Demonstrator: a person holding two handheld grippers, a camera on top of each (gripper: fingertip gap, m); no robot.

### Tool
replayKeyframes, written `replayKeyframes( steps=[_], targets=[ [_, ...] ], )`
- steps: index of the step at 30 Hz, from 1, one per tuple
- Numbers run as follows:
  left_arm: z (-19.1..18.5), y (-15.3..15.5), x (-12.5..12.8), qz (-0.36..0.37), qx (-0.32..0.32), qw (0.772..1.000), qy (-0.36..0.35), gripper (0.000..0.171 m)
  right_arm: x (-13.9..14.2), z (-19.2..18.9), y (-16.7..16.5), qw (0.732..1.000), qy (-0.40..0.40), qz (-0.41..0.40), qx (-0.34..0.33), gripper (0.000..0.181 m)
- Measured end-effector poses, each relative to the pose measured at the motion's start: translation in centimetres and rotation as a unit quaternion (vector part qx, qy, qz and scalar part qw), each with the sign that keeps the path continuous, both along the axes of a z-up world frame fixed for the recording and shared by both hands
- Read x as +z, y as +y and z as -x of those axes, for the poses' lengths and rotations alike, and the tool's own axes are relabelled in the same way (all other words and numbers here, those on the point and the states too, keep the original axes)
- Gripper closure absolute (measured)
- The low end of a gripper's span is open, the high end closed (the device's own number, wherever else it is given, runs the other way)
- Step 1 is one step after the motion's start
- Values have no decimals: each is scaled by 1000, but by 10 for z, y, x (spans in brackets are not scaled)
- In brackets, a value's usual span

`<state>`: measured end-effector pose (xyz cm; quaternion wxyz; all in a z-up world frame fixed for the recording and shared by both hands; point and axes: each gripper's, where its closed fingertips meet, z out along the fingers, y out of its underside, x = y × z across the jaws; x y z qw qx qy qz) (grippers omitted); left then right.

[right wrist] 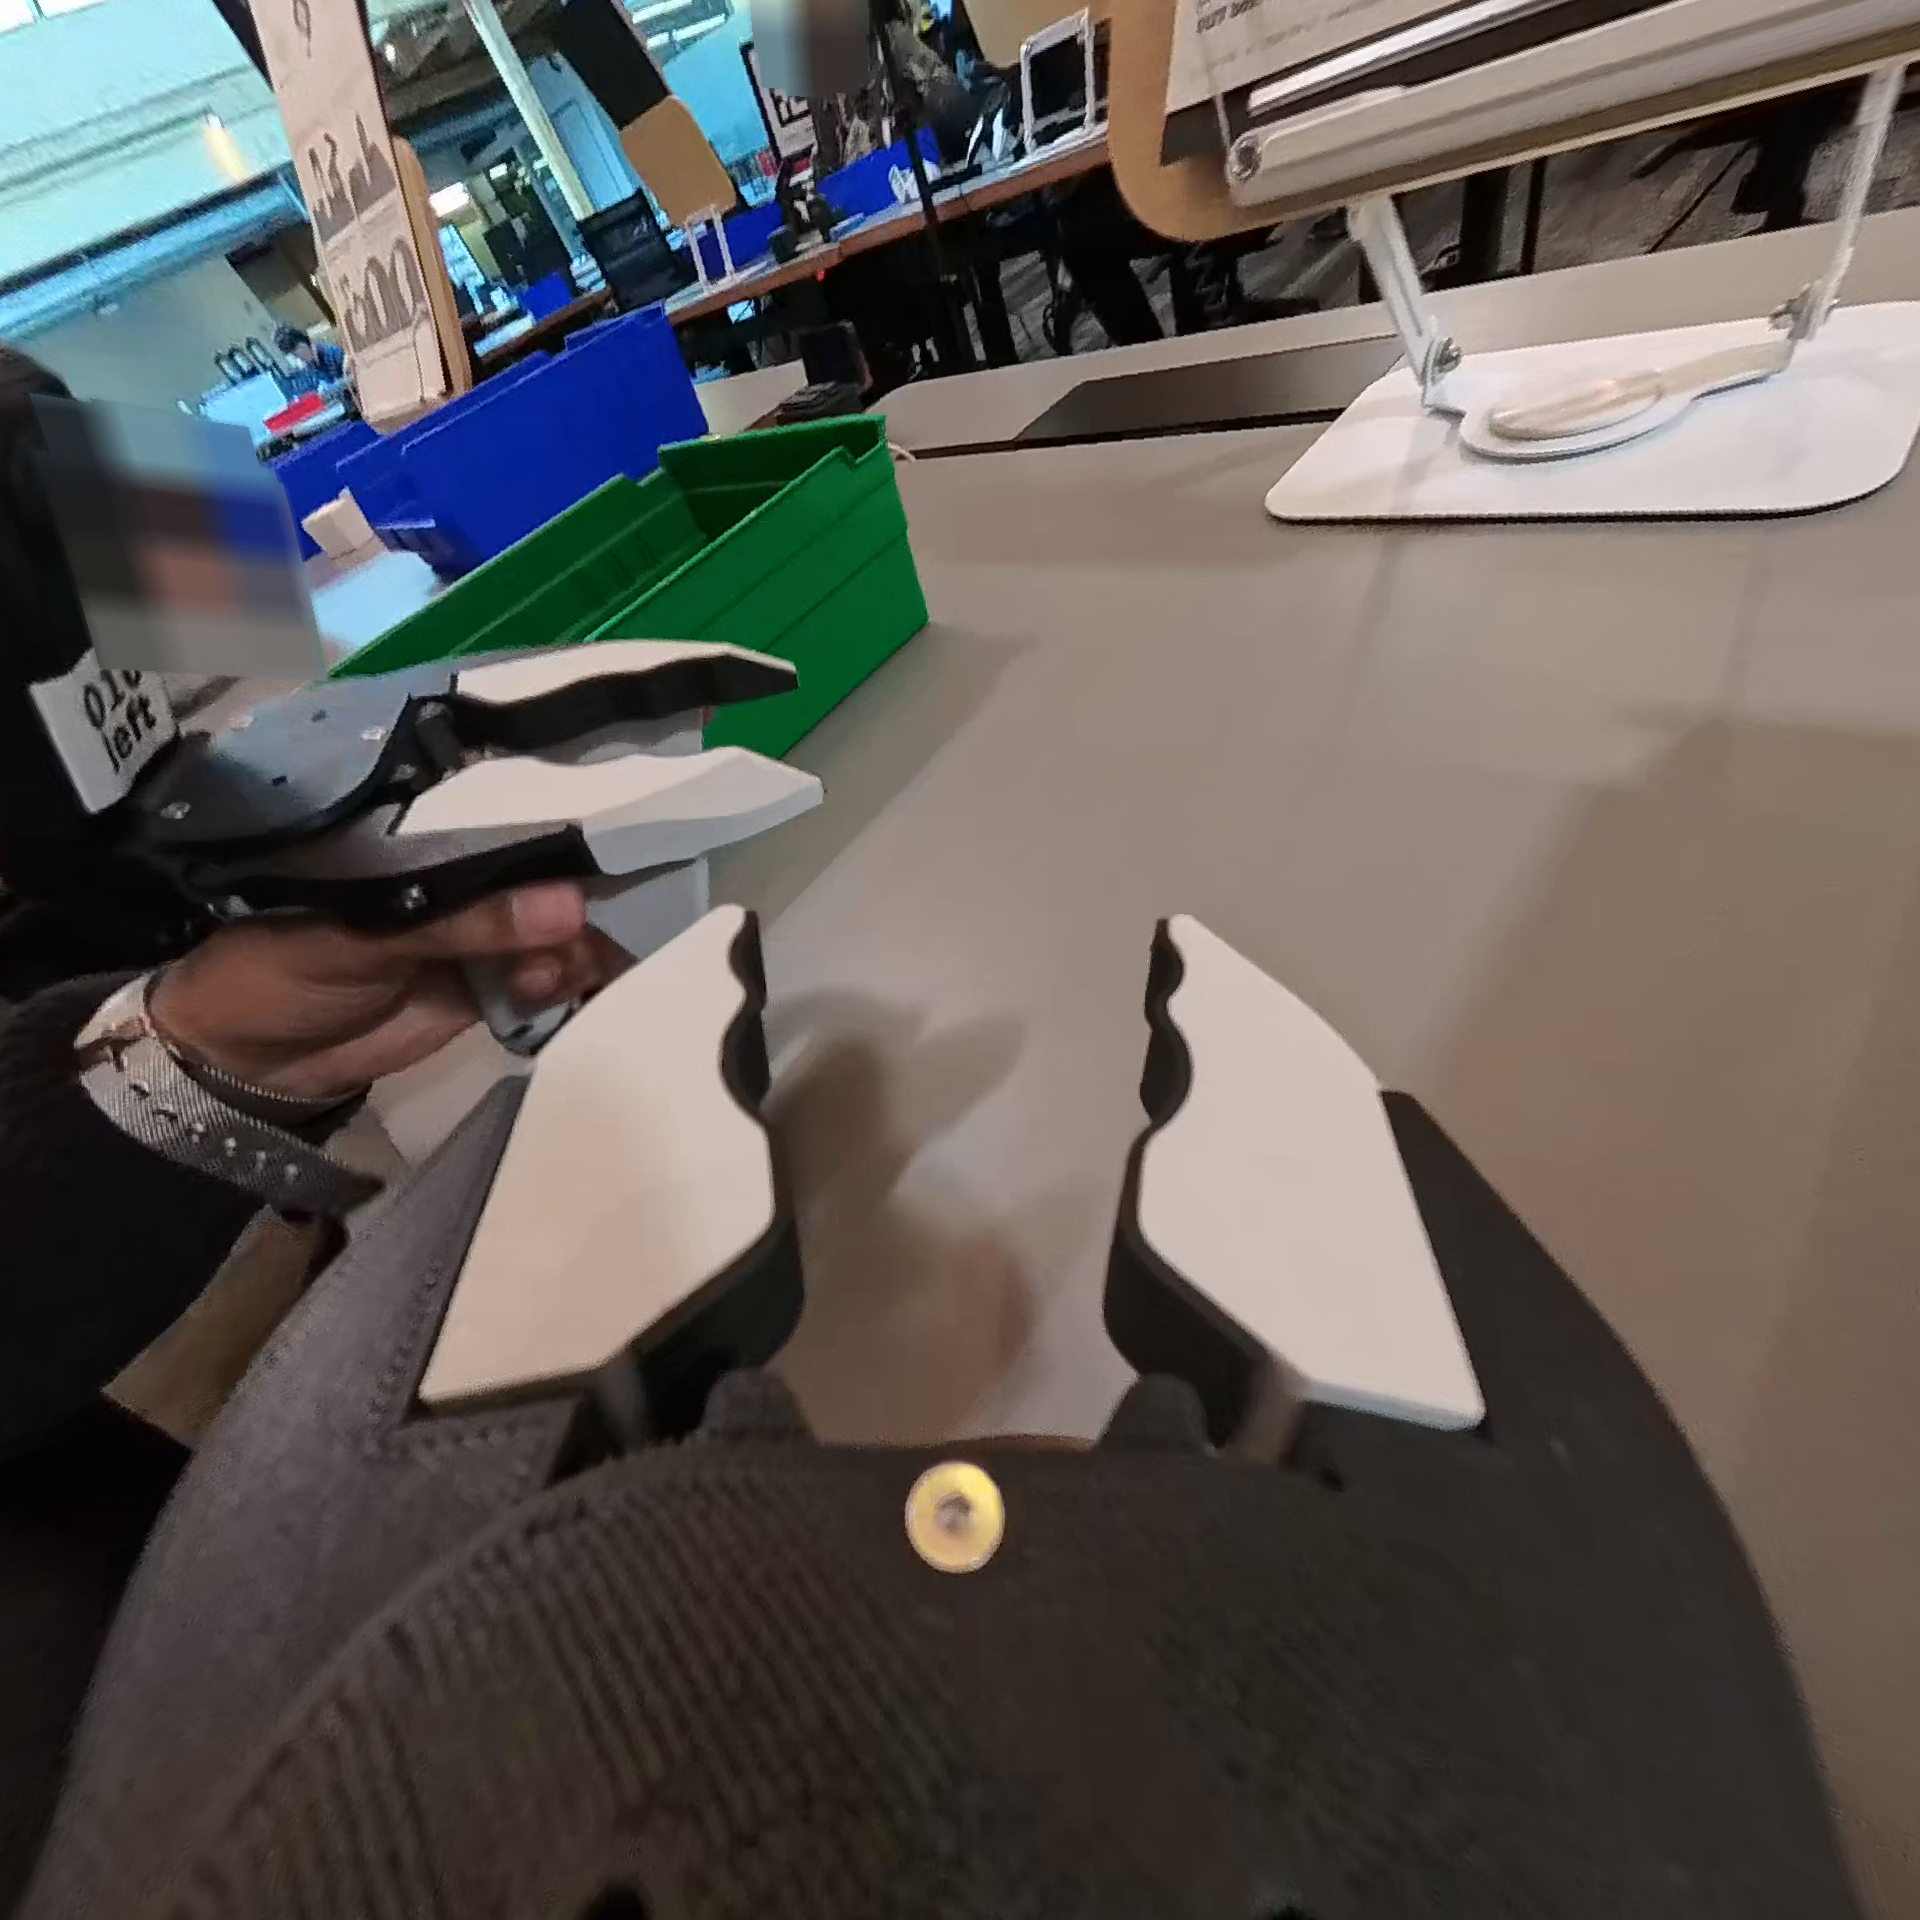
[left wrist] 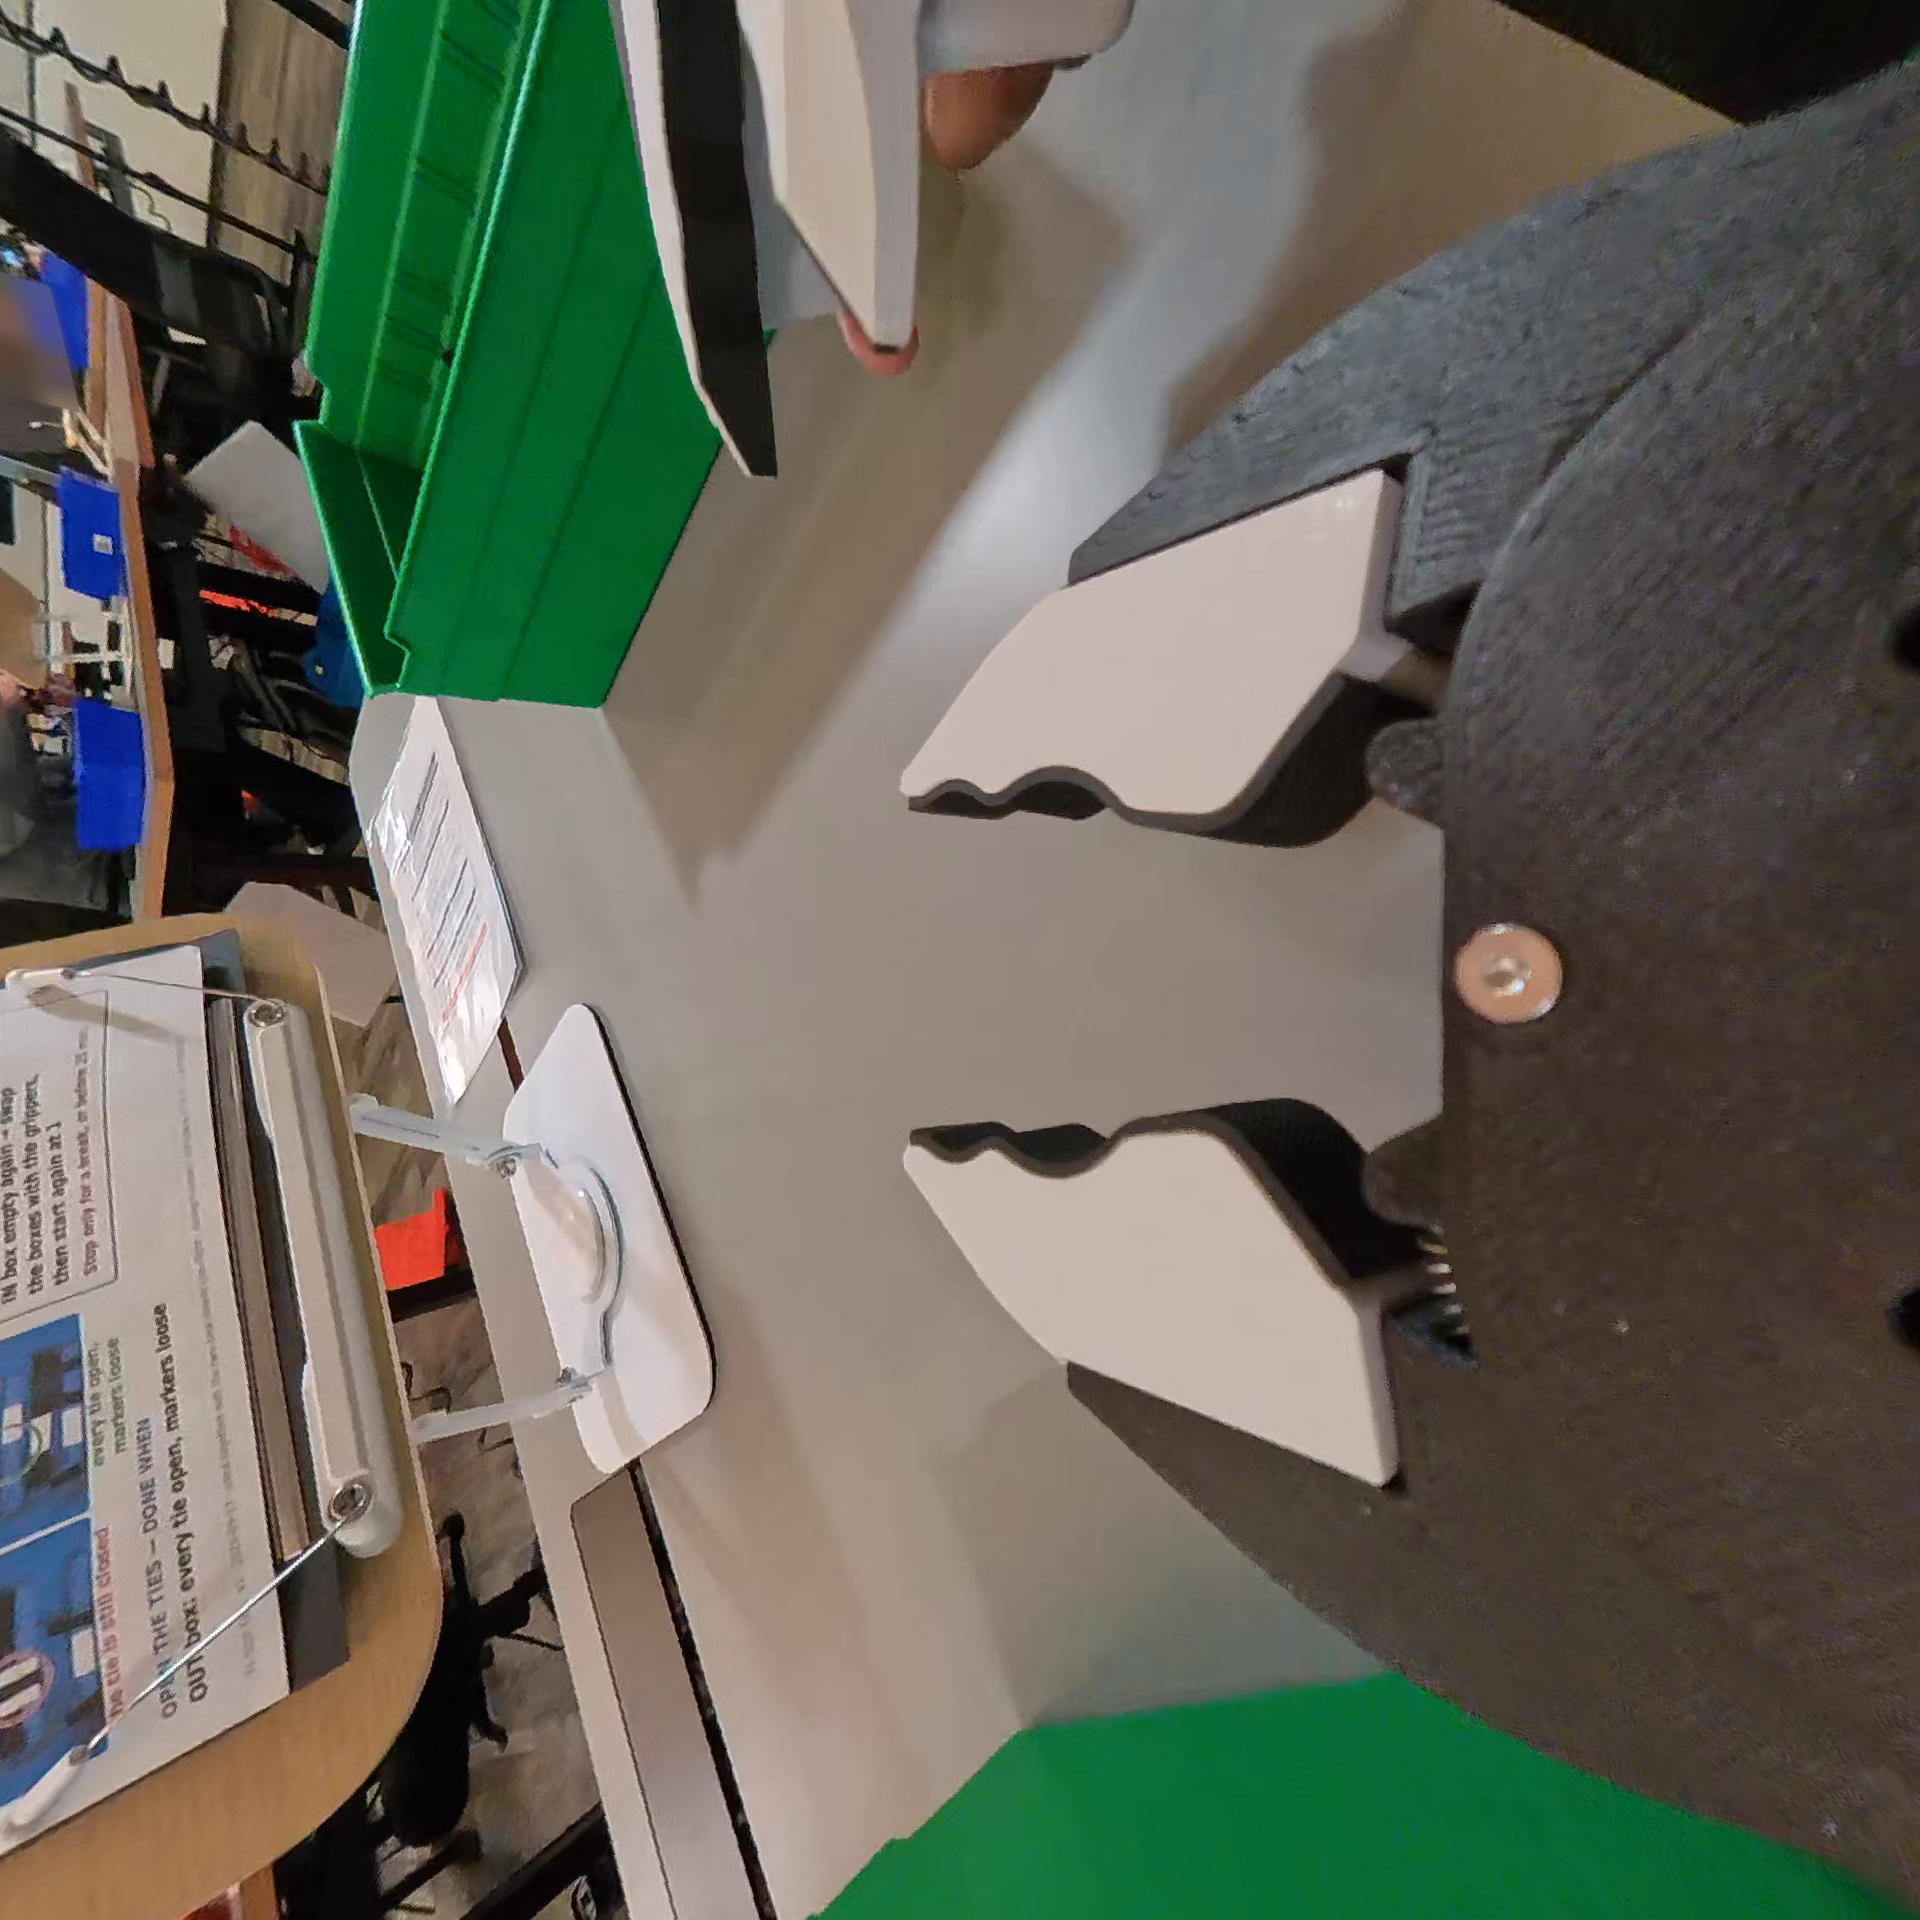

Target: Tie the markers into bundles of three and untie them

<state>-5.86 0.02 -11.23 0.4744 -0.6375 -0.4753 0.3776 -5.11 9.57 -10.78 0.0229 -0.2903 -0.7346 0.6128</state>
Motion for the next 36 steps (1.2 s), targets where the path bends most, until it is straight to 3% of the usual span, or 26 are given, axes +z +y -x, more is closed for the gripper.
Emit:
replayKeyframes(
  steps=[4,8,13,27,36],
  targets=[
    [1,-10,-2,-35,-2,999,-13,114,-10,1,-5,998,42,-51,4,110],
    [1,-15,-2,-76,0,997,-25,112,-13,3,-5,998,27,-54,6,111],
    [-3,-11,-7,-25,-4,999,-29,108,-14,13,4,999,4,-42,-14,113],
    [-6,-8,-6,-69,-14,997,-40,108,-16,12,3,998,11,-55,-20,114],
    [-5,-8,-12,-42,-10,998,-46,108,-19,6,-1,998,6,-63,-10,115]
  ],
)
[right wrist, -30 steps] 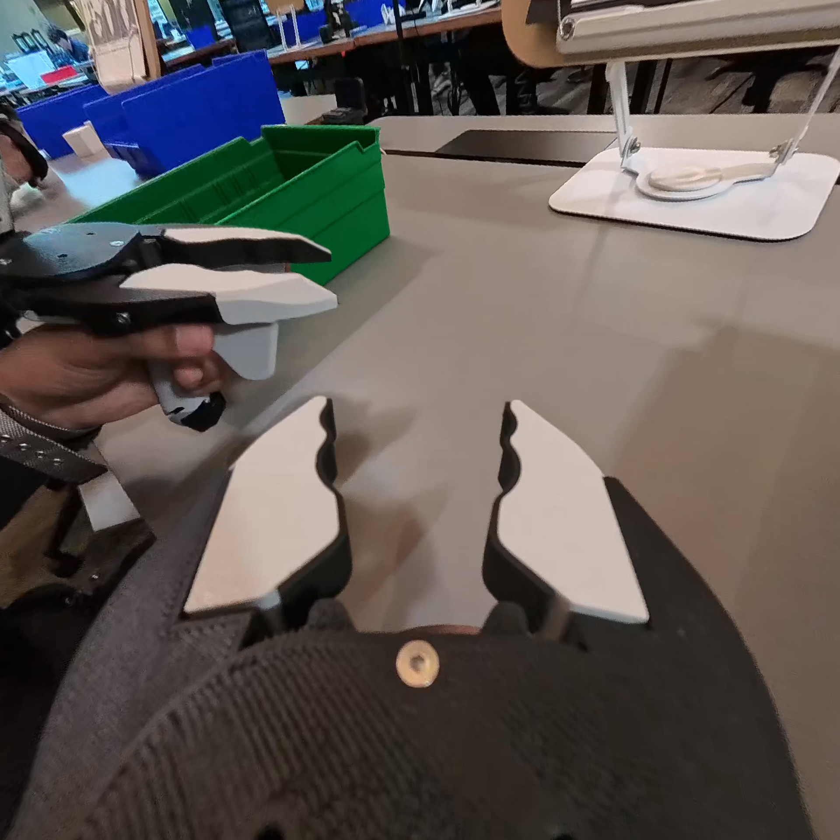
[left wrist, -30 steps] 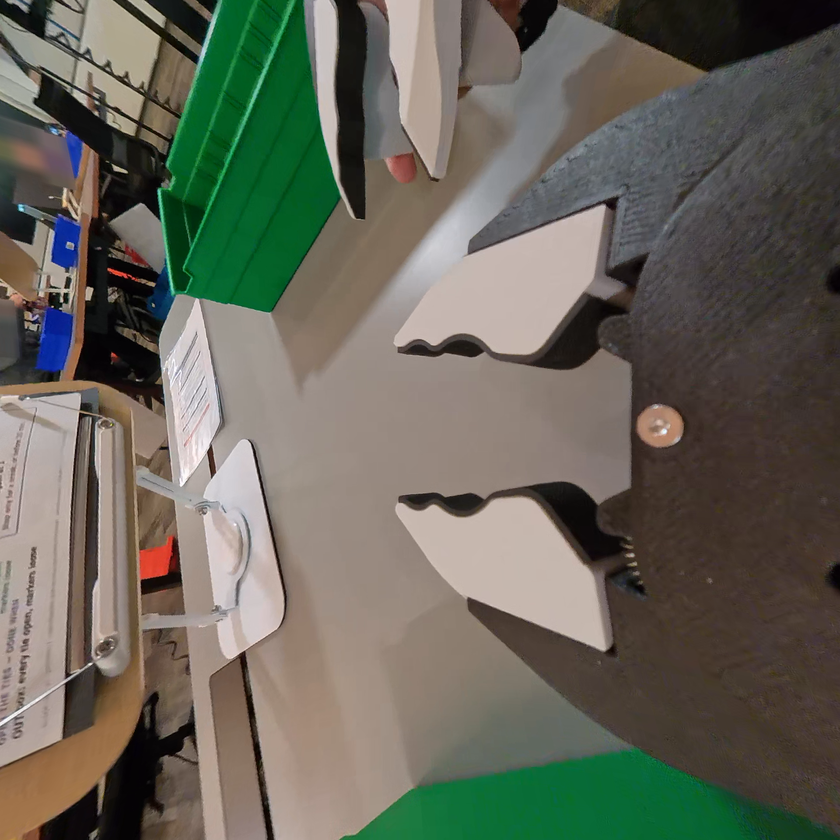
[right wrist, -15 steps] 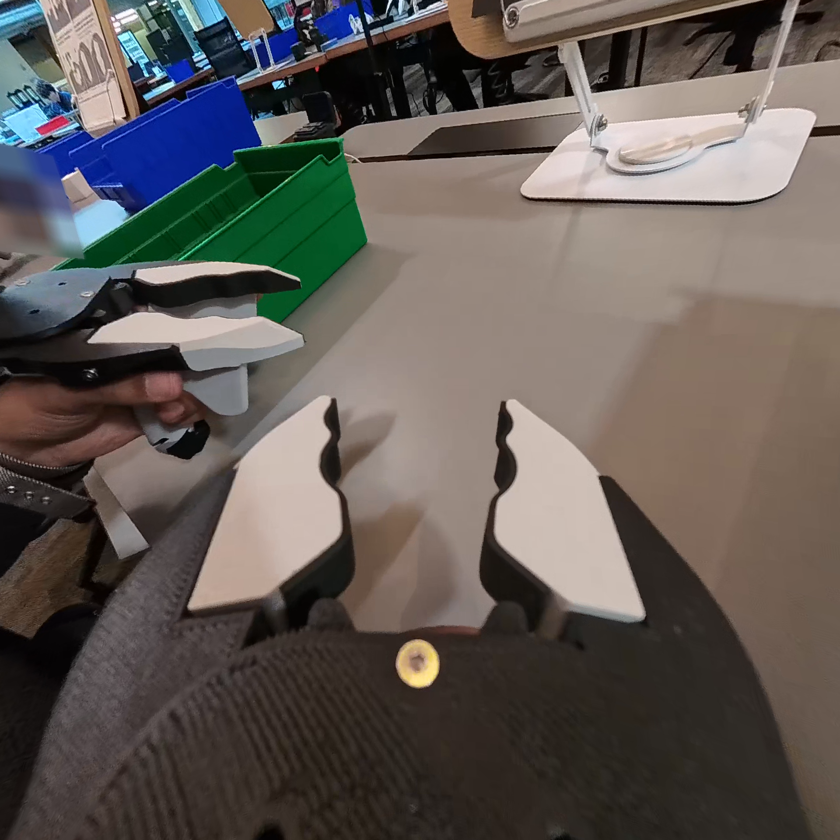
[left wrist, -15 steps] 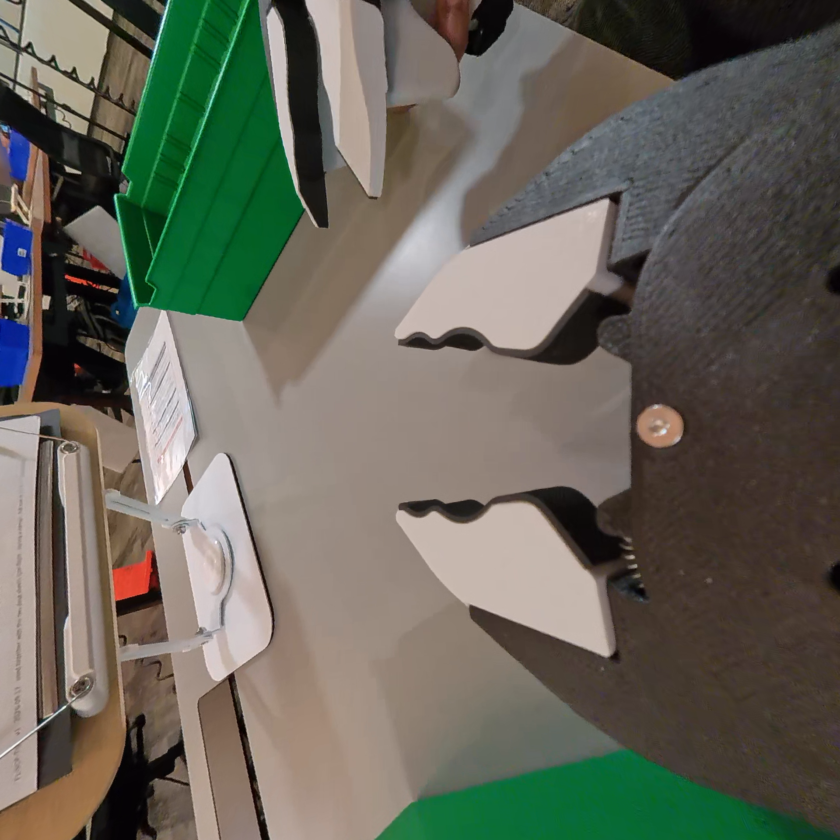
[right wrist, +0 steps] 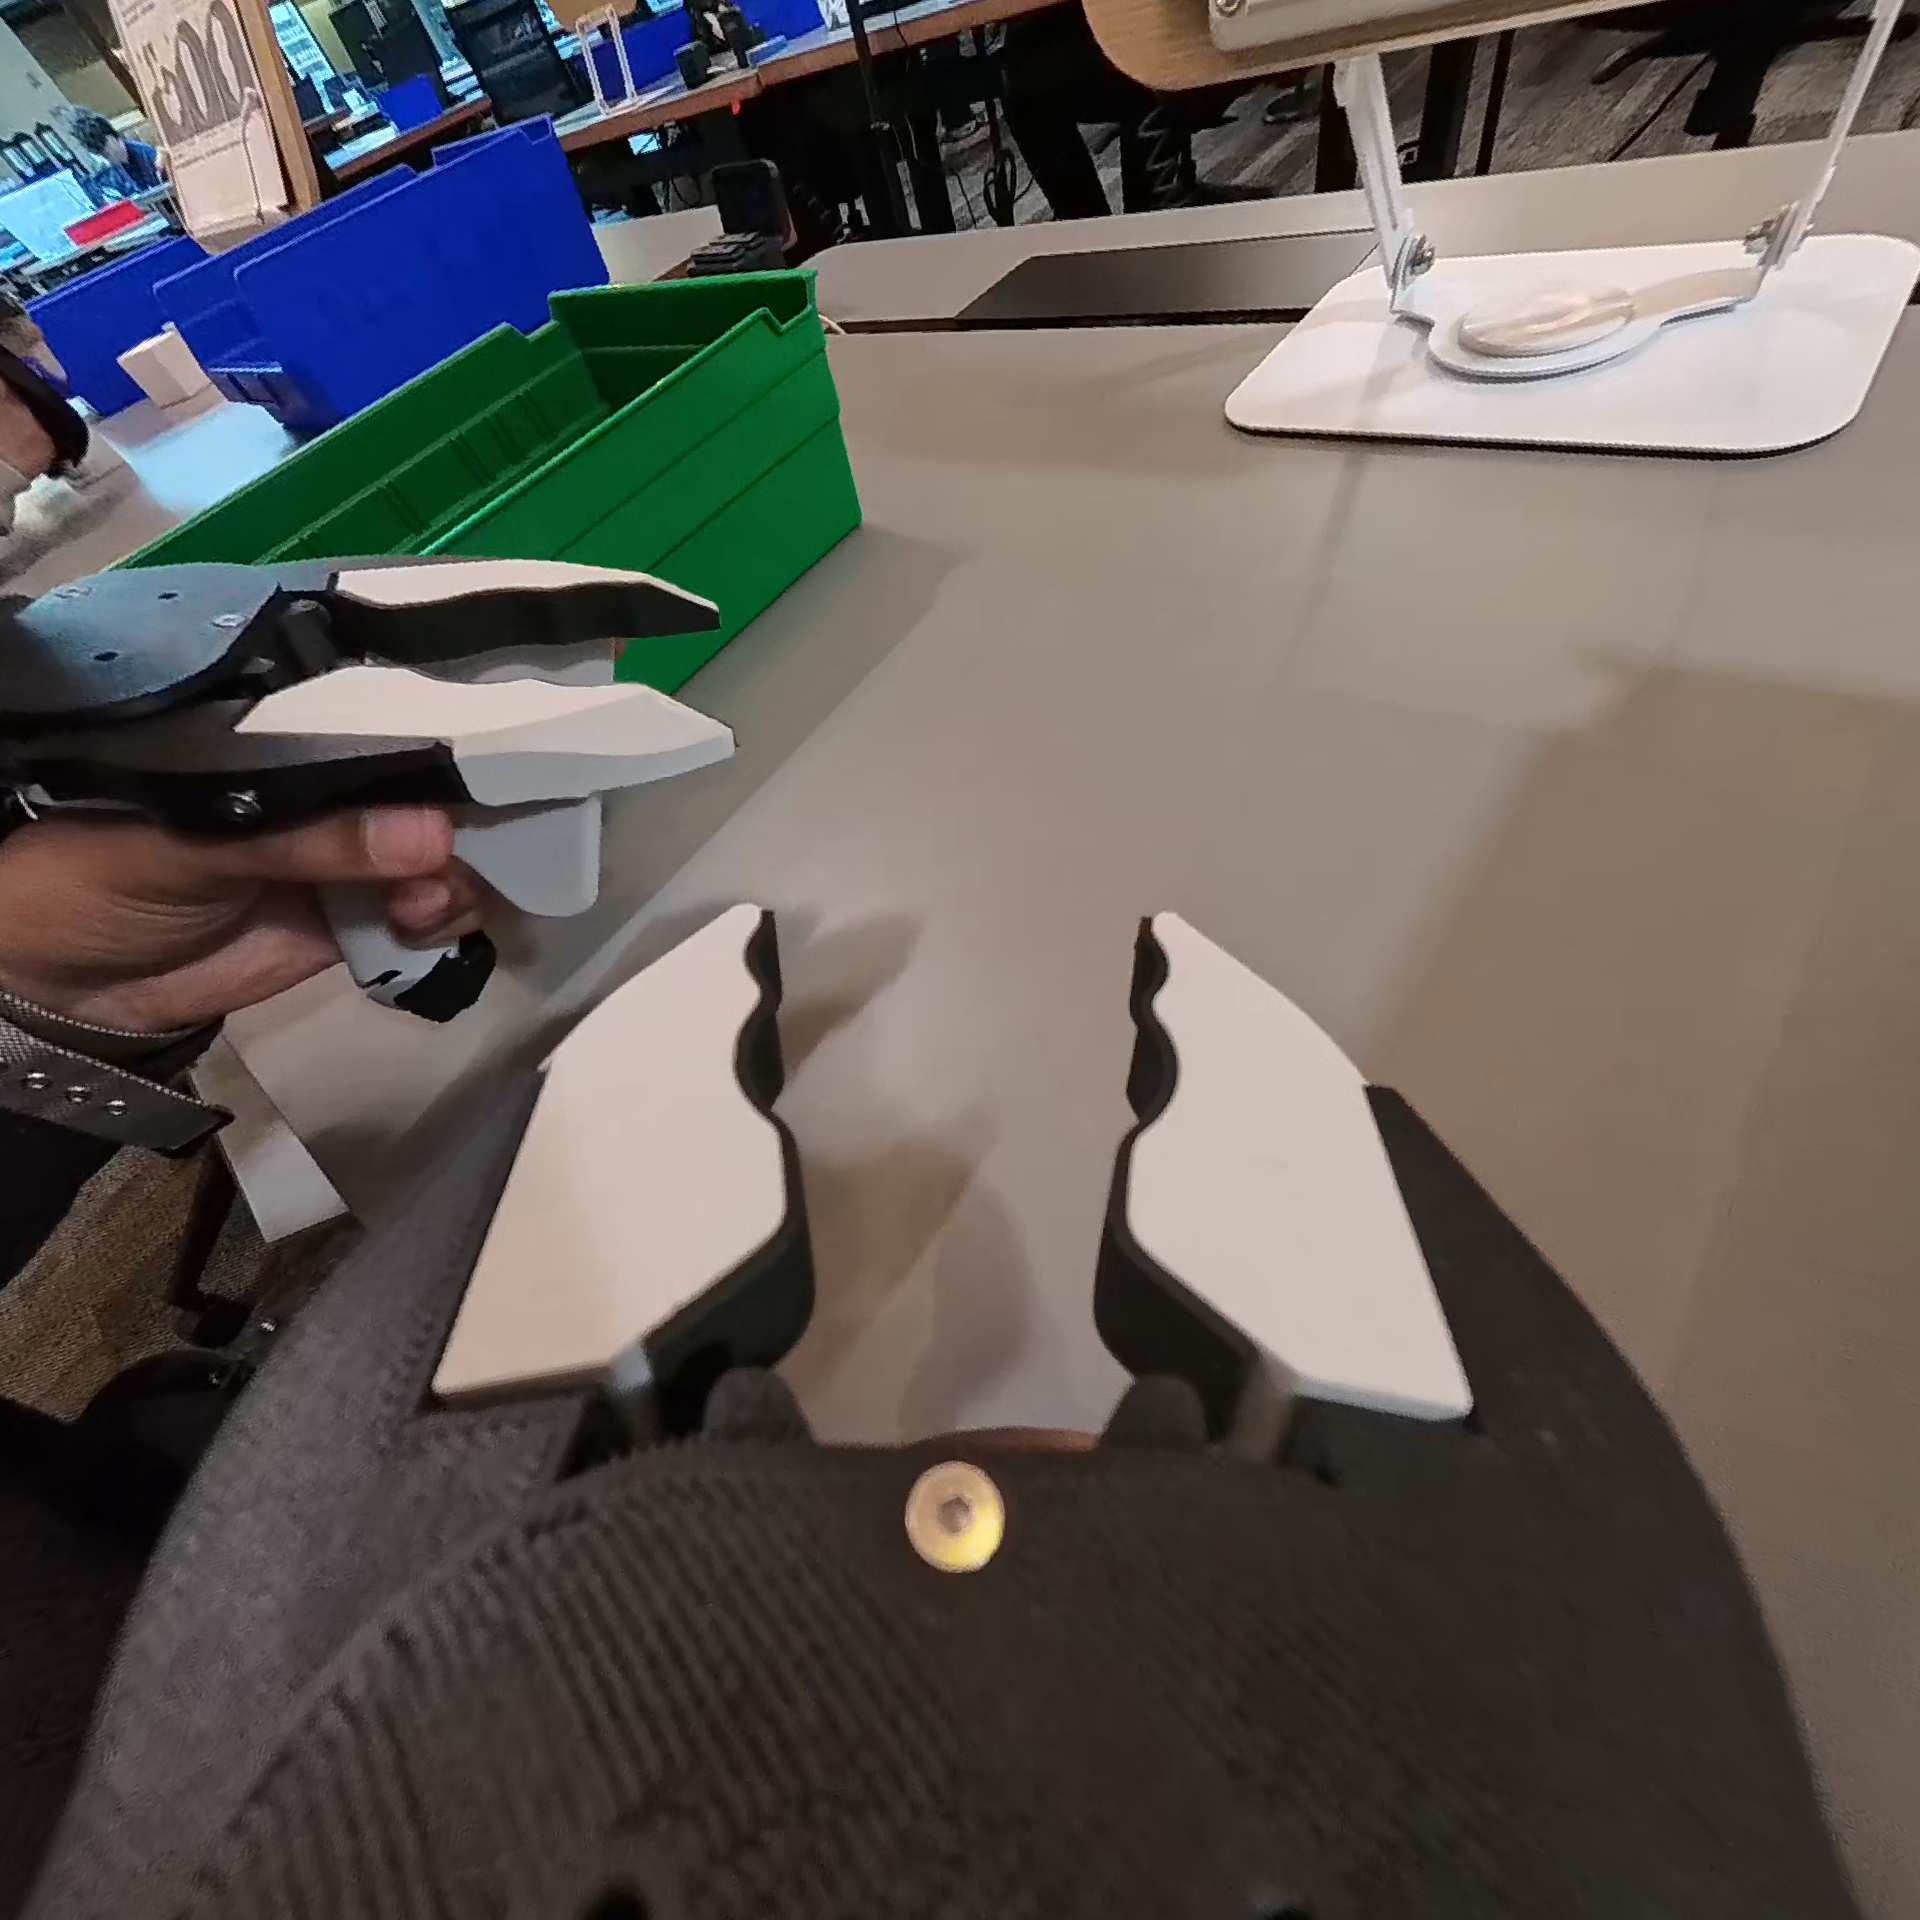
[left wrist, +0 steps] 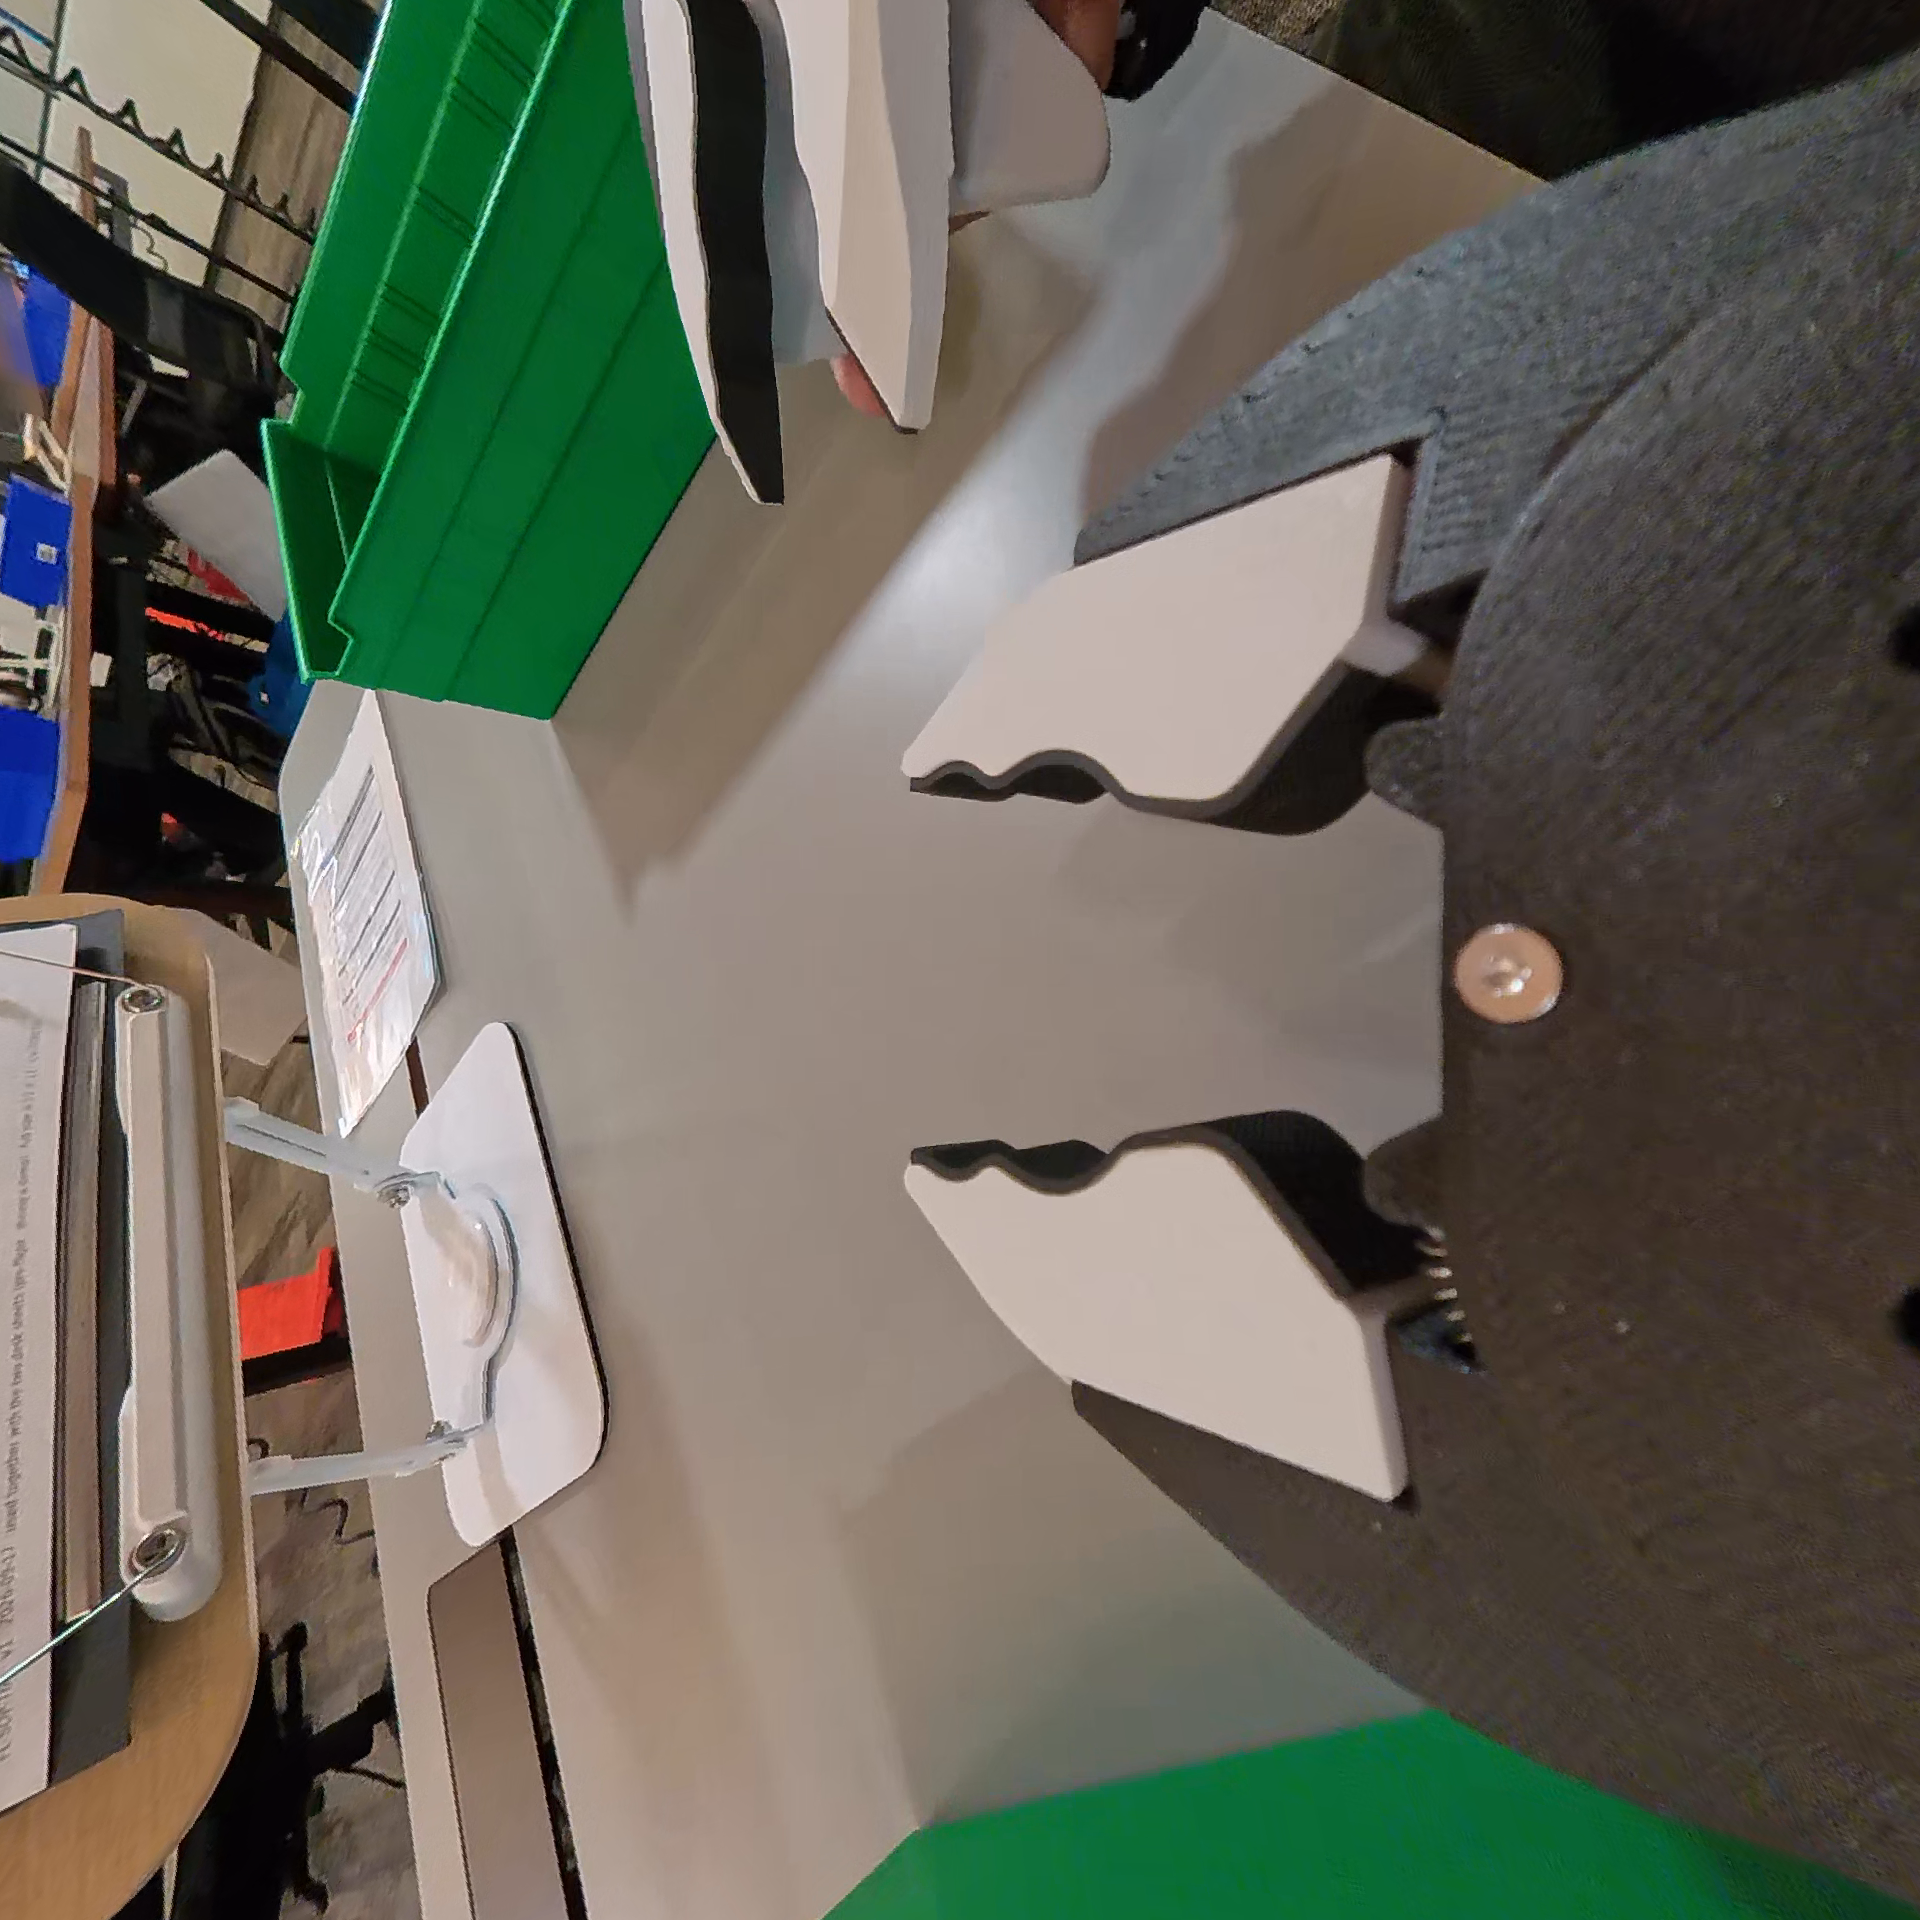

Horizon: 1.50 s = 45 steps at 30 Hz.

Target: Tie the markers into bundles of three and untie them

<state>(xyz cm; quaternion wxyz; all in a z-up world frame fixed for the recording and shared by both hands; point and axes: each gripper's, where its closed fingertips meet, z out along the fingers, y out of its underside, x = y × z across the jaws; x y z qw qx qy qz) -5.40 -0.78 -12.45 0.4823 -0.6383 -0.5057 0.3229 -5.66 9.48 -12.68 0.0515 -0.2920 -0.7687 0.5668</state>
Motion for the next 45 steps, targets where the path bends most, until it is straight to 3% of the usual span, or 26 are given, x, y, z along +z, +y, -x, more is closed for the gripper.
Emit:
replayKeyframes(
  steps=[9,12,14,17,19,22,24,26,30,33,35,37,38,39,42,45],
  targets=[
    [-2,6,1,3,-11,1000,9,108,7,3,8,1000,-11,16,3,115],
    [16,-8,16,52,44,996,62,115,-4,25,21,998,47,-46,-22,118],
    [18,6,20,60,11,997,49,107,-3,21,16,997,30,-67,4,114],
    [1,14,8,51,3,998,35,104,13,21,6,998,50,-22,4,118],
    [-20,20,-1,50,-1,999,21,102,1,18,6,997,63,-42,10,116],
    [-37,19,-5,94,17,994,50,109,-27,30,23,991,52,-110,-62,117],
    [-37,17,-2,161,23,985,50,107,-15,21,19,992,31,-104,-64,113],
    [-43,20,6,153,25,986,56,108,11,12,26,992,59,-89,-70,113],
    [-51,23,-4,64,4,998,19,109,72,37,96,975,142,-39,-166,118],
    [-43,9,1,32,27,999,15,107,90,74,192,954,117,-3,-275,113],
    [-40,2,10,-3,42,998,35,111,87,92,274,922,109,22,-372,113],
    [-35,-3,13,-29,48,998,40,112,63,101,350,885,84,25,-458,110],
    [-31,-4,13,-36,50,997,37,112,46,101,373,878,54,32,-474,108],
    [-27,-5,11,-42,49,997,33,112,32,101,382,883,17,45,-467,104],
    [-15,-2,6,-56,46,997,19,111,15,102,369,908,-43,73,-410,102],
    [-10,4,2,-62,34,998,6,111,-1,109,375,900,-12,-25,-435,103]
  ],
)
